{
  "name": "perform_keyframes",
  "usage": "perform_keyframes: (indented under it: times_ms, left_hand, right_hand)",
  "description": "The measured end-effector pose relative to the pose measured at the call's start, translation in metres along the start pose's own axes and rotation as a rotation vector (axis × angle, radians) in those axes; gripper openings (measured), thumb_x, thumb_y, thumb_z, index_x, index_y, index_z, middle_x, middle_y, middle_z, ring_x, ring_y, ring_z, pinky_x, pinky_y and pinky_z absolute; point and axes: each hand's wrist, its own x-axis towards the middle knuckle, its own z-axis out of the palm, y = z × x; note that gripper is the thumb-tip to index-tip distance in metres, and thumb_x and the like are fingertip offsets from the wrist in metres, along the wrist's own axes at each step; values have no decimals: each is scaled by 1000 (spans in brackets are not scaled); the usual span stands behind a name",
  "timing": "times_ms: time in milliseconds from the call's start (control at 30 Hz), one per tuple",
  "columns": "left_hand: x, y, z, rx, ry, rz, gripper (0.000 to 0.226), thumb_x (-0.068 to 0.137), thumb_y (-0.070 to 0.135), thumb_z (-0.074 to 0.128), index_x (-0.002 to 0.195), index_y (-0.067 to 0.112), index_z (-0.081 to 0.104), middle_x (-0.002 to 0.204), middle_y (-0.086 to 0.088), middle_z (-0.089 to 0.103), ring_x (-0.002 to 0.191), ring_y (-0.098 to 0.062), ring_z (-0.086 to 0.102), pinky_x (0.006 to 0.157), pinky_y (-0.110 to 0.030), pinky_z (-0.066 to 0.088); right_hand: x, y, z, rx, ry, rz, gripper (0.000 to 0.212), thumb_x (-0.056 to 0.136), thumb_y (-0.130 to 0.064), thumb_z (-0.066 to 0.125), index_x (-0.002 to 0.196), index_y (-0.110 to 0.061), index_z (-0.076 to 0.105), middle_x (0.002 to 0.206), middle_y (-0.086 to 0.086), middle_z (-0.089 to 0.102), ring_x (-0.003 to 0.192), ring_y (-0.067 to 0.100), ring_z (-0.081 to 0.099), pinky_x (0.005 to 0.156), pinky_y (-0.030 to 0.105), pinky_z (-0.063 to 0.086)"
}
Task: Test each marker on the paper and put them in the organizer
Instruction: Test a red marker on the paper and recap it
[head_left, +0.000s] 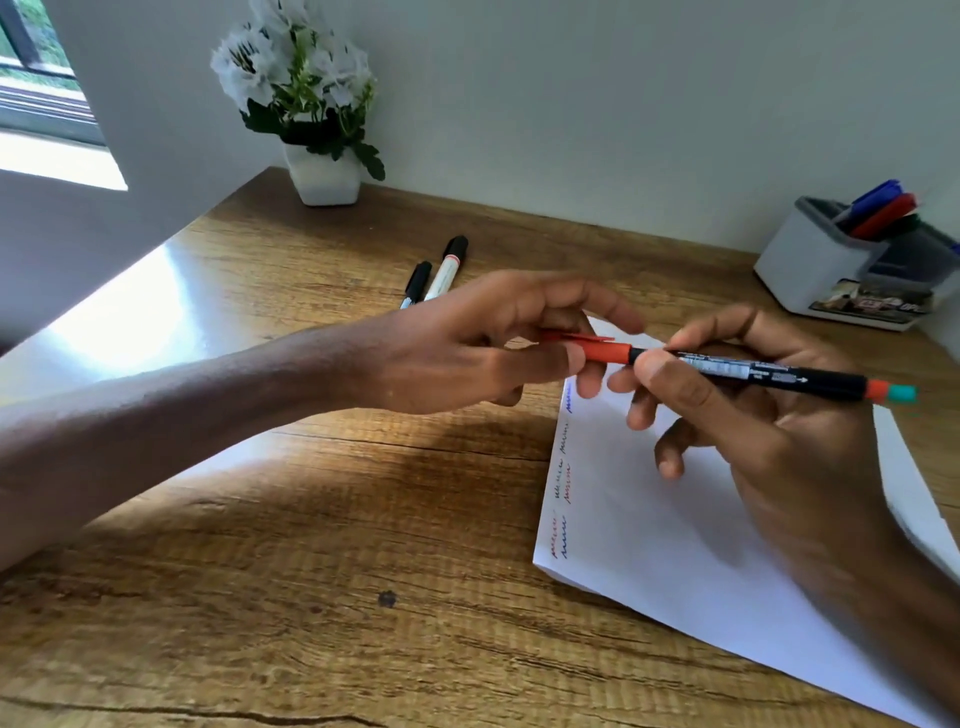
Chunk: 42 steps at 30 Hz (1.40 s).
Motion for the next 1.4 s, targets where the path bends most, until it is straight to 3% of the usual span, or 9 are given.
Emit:
perform_keyframes:
  times_ms: [167,400,600,700,867,1000,1133,1233,1400]
  left_hand:
    - [6,16,-3,-32,-135,78,37,102,10,54,139,6,53,93,-3,75,54,-37,43,45,-29,36]
    - [7,14,-1,-120,-169,108,40,100,6,56,140,3,53,88,-10,76,45,-20,35,41,-24,29]
    - [9,15,-2,-177,-172,122,42,99,4,55,141,2,52,88,-11,74,47,-23,31,41,-25,25]
    - [11,12,-3,-199,-68,73,33,96,10,60,128,1,62,89,-12,75,50,-33,31,42,-28,22]
    - [11,10,-9,-119,204,76,21,87,24,71,101,9,73,77,-5,74,49,-16,40,43,-25,27]
    - [17,13,-5,-104,310,122,19,88,19,73,101,6,73,79,-10,75,49,-13,48,44,-24,32]
    - [37,31,13,-19,351,206,21,85,23,75,95,4,74,81,-8,75,51,1,57,50,-10,42]
    - [56,45,22,-11,356,202,22,86,27,78,101,12,74,88,-3,77,63,-5,65,55,-18,49]
    - [95,49,34,-6,200,130,44,83,19,83,122,21,63,107,0,74,97,-14,72,76,-31,60]
  right_hand:
    - [3,7,-3,41,31,12,23,72,-15,80,83,2,68,67,13,70,50,22,56,39,26,44]
    - [3,16,-12,-6,-51,-103,16,74,-14,82,82,-7,70,75,23,69,46,27,60,42,27,47]
    - [6,14,-9,8,-42,-113,16,73,-8,80,84,-5,69,78,6,75,50,22,64,42,26,48]
    - [13,8,-11,-32,-13,-112,19,74,-10,82,88,-3,73,82,6,76,58,23,66,44,28,51]
    - [18,-2,-30,-92,126,-82,13,82,-16,80,95,-15,80,88,1,79,71,16,69,59,29,58]
    - [23,0,-43,-415,128,-152,13,85,-17,82,98,-18,82,92,-10,80,87,9,75,77,30,61]
    - [23,-2,-46,-600,31,-203,17,88,-23,79,105,-25,81,99,-24,75,93,-10,69,79,10,52]
    - [28,-5,-55,-697,4,-209,13,93,-25,73,104,-24,81,86,-31,69,84,-16,64,71,2,42]
    - [63,-18,-104,-648,221,-122,21,91,-15,76,108,-25,67,87,-16,72,77,-9,67,71,14,53]
